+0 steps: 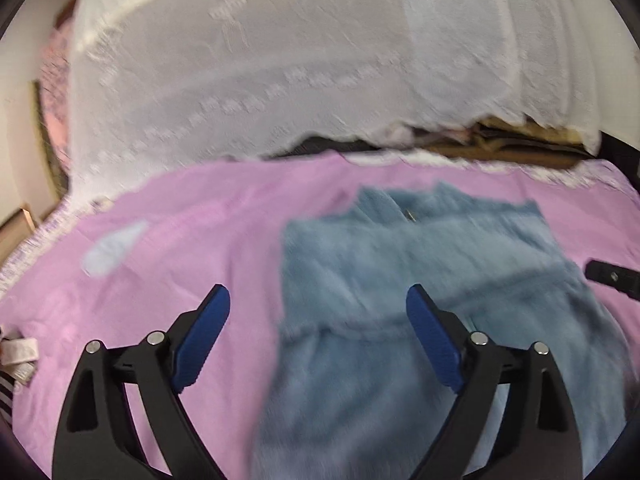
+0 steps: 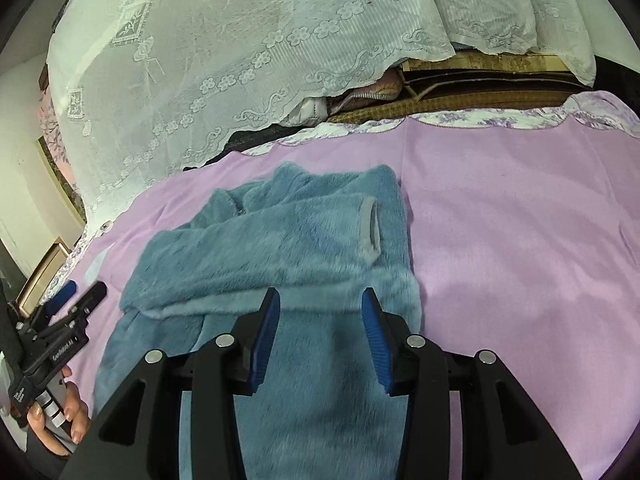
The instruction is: Fold small clothes
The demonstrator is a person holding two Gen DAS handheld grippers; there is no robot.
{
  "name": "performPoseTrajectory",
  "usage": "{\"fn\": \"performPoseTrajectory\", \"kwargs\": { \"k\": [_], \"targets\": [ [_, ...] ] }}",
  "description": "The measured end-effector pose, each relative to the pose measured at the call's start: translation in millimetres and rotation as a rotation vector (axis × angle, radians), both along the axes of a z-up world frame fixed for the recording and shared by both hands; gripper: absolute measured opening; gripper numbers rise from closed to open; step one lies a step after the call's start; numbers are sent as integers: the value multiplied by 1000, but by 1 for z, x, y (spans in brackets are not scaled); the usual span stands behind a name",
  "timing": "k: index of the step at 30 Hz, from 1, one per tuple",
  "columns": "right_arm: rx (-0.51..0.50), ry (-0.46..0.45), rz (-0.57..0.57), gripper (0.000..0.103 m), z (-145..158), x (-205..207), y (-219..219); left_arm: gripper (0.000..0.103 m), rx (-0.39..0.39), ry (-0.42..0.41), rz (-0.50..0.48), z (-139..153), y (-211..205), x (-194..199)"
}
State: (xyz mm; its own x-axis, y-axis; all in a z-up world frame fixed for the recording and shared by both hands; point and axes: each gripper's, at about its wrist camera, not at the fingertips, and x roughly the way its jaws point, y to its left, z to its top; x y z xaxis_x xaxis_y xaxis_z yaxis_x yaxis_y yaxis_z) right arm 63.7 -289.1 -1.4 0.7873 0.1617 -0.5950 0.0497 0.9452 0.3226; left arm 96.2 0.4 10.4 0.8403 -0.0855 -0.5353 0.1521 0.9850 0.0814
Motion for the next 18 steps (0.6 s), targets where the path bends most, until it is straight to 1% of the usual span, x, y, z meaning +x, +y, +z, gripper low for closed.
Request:
{"fn": "performPoseTrajectory", "kwargs": {
  "k": [6,9,11,14,16,18],
  "targets": [
    [24,42,17,43,-10,-32,5,87,-48,136,-83,-22,13,-26],
    [5,91,25,43,-23,-49,11,87,-56,208,-101,-36,23,-39],
    [-5,131,33,43,-33,-60,11,87,-63,276,-111,-48,29,-44],
    [-13,123,37,43,-35,-85,9,87,-94,339,-121,-58,39,-50],
    [1,107,23,44,-32,-101,4,87,-132,359,-124,-61,49,-57],
    [39,79,10,45,-30,-120,-4,87,-160,371,-132,-63,56,-65]
  ]
}}
